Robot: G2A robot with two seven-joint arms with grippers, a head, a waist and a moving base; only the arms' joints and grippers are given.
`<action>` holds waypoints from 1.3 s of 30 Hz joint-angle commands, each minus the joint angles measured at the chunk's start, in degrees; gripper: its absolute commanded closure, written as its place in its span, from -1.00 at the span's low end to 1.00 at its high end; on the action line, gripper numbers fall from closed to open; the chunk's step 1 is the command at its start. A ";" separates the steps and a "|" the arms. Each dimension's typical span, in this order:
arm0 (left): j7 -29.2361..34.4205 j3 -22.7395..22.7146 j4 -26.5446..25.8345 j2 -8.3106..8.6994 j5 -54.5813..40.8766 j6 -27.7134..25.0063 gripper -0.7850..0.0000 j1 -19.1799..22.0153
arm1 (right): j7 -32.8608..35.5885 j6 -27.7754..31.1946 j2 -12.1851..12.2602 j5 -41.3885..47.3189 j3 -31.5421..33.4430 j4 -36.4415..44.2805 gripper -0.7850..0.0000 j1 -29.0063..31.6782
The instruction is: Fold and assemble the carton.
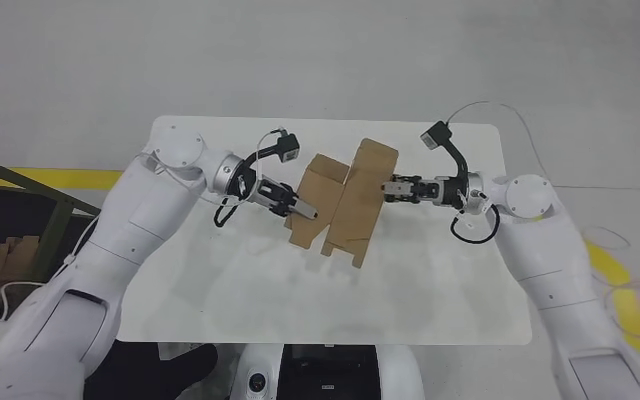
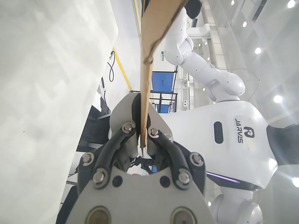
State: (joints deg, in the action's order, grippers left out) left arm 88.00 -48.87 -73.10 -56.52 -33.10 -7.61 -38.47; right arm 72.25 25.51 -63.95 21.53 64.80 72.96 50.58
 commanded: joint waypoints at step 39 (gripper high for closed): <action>-25.26 -4.24 0.20 1.94 -9.86 0.30 -1.00 -4.43 | -20.93 -14.79 1.07 2.08 5.03 7.65 1.00 6.49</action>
State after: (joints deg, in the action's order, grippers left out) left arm 65.48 -52.74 -71.66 -54.63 -43.29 -8.03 -42.04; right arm 53.43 12.12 -63.00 24.41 69.33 79.05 56.08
